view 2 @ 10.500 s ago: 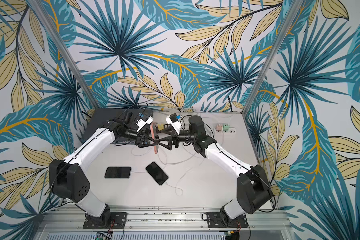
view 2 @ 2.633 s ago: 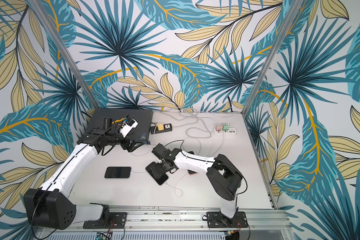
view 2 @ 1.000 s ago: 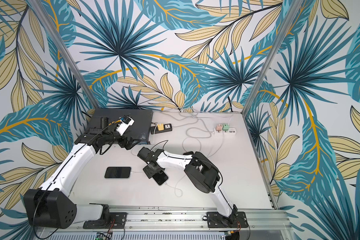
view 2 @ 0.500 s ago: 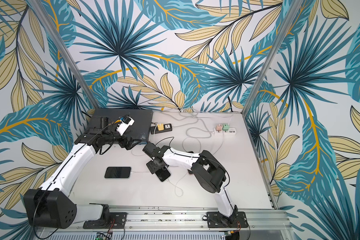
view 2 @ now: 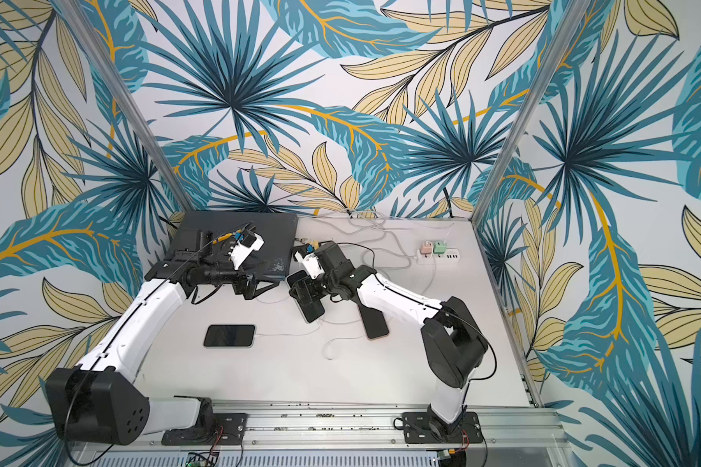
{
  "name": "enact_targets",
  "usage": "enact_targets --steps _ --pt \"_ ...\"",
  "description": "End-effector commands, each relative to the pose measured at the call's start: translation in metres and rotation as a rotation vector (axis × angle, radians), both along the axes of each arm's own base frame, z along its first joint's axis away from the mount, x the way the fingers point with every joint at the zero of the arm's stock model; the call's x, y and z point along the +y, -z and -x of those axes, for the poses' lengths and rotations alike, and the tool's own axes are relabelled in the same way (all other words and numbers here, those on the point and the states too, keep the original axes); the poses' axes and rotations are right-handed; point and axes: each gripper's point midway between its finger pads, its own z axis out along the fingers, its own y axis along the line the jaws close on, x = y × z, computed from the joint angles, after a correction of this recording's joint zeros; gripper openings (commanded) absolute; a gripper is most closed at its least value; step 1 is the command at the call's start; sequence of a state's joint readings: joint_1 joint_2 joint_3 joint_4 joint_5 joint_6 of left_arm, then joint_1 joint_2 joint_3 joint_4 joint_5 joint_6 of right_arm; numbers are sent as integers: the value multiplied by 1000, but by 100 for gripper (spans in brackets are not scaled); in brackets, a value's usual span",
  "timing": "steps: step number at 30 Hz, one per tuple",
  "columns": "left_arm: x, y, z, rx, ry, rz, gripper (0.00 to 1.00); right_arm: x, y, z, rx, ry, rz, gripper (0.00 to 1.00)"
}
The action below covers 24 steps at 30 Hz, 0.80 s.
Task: Unplug the charging cable from the phone
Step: Pick up the phone at the center of the board.
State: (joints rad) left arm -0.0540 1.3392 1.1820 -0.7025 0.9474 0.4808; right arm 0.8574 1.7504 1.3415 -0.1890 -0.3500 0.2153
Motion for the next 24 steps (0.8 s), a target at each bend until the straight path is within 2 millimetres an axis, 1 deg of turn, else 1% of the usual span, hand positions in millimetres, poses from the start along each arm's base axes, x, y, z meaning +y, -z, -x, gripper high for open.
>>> enact_targets --steps 1,4,6,7,9,14,18,21,24 --pt "-7 -16 18 -10 87 62 100 8 -63 12 -80 -148 -248 58" --pt "-10 -19 25 -2 119 87 100 3 -89 20 -116 -213 -354 59" --pt "-11 -21 27 4 130 103 100 3 -105 31 -136 -264 -418 59" --pt "-12 -22 28 7 135 110 100 3 -117 35 -157 -287 -456 59" --pt "-13 -23 30 12 144 121 100 2 -129 42 -177 -319 -503 59" --pt "-16 -28 36 17 171 141 100 -1 -153 56 -183 -379 -608 60" --pt "-21 -34 43 26 205 176 100 -5 -171 63 -191 -384 -688 60" --pt "-24 -41 48 31 232 205 100 -11 -181 67 -203 -380 -740 60" --pt "-28 -47 53 37 257 228 100 -14 -188 69 -210 -375 -769 60"
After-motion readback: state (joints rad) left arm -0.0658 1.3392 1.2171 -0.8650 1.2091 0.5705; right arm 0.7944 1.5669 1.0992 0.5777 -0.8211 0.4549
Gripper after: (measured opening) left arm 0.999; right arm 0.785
